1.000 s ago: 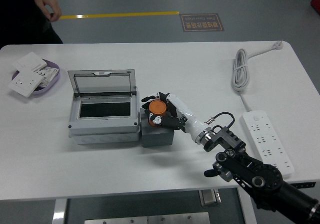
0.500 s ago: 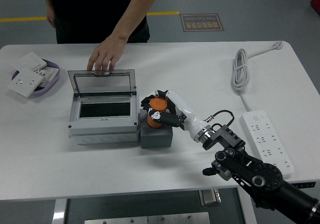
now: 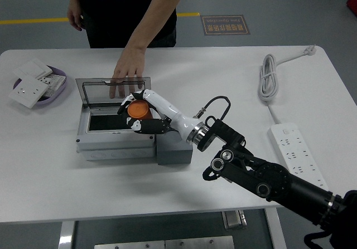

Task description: Pick up the cylinder from the cube,place it in the box,flap close box

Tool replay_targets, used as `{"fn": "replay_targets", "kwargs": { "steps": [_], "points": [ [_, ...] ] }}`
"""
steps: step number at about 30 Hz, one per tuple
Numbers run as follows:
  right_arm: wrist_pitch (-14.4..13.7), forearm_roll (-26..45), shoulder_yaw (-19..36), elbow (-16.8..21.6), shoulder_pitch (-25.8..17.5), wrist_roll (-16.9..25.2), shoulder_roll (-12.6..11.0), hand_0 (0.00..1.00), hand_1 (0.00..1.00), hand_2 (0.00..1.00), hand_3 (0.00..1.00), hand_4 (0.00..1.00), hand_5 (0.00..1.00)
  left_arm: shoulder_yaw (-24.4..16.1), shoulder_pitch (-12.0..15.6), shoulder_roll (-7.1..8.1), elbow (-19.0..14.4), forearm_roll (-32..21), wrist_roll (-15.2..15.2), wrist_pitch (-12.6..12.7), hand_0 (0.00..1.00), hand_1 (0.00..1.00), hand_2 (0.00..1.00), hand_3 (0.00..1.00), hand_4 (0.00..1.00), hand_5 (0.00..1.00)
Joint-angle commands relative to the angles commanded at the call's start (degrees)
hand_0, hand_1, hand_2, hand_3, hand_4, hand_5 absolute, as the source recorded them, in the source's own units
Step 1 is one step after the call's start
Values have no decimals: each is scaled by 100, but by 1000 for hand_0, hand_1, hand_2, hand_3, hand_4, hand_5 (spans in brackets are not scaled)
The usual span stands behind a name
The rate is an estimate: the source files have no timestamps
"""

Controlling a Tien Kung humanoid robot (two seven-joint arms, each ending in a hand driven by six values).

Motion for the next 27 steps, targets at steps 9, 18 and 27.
{"fn": "replay_targets", "kwargs": {
  "steps": [9, 18, 27],
  "points": [
    [197, -517, -480, -327, 808, -337, 165, 403, 465, 440, 365, 31, 2, -79, 0, 31, 0, 109, 39, -11, 601, 575, 580, 567, 598, 175],
    [235, -1038, -786, -552, 1247, -875, 165, 414, 494, 469, 388, 27, 2, -136, 1, 60, 0, 187, 56, -17, 601, 573, 580, 567, 597, 176],
    [284, -1667, -1069, -634, 1590, -1589, 165, 418, 513, 500, 401, 19, 2, -258, -8, 86, 0, 341, 80, -28, 601, 573, 580, 568, 598, 175]
  ]
}}
